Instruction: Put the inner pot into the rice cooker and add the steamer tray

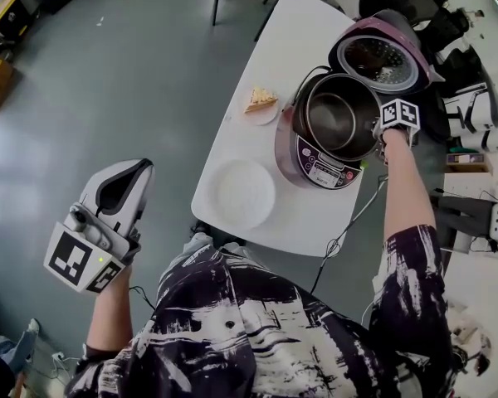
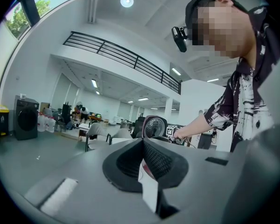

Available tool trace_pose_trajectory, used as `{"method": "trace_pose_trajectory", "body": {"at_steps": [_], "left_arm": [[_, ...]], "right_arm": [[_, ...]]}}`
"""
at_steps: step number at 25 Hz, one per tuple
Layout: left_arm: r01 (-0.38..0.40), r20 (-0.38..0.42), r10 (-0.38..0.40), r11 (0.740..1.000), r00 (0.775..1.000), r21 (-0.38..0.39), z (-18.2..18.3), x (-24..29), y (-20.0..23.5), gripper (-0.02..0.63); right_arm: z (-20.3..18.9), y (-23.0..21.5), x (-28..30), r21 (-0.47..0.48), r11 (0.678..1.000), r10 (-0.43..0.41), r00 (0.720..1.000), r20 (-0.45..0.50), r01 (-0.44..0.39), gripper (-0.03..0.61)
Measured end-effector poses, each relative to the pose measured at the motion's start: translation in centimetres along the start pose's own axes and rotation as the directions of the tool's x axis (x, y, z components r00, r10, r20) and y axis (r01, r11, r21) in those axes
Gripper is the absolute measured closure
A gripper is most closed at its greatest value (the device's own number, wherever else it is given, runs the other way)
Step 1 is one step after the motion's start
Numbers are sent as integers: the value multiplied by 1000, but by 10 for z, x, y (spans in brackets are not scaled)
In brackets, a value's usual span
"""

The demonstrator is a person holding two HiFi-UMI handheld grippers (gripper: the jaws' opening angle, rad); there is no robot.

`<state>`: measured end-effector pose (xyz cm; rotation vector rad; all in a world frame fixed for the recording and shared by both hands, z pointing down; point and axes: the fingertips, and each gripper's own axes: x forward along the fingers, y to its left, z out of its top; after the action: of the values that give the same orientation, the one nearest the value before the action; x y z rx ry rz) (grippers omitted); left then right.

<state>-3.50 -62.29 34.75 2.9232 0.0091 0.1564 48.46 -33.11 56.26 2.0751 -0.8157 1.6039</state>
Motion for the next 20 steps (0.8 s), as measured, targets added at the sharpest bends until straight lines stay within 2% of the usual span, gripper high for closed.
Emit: {"method": "trace_pose_trajectory", "body": {"at_steps": [13, 20], "left_arm": [[-12, -8, 12, 1000, 1000, -15, -8, -2, 5, 609], [-7, -6, 7, 1000, 1000, -20, -7, -4, 4, 609]], "right_arm": [[-10, -2, 23, -114, 992, -68, 992, -105, 56, 565], [-14, 1, 21, -204, 976, -105, 987, -118, 79, 551]]}}
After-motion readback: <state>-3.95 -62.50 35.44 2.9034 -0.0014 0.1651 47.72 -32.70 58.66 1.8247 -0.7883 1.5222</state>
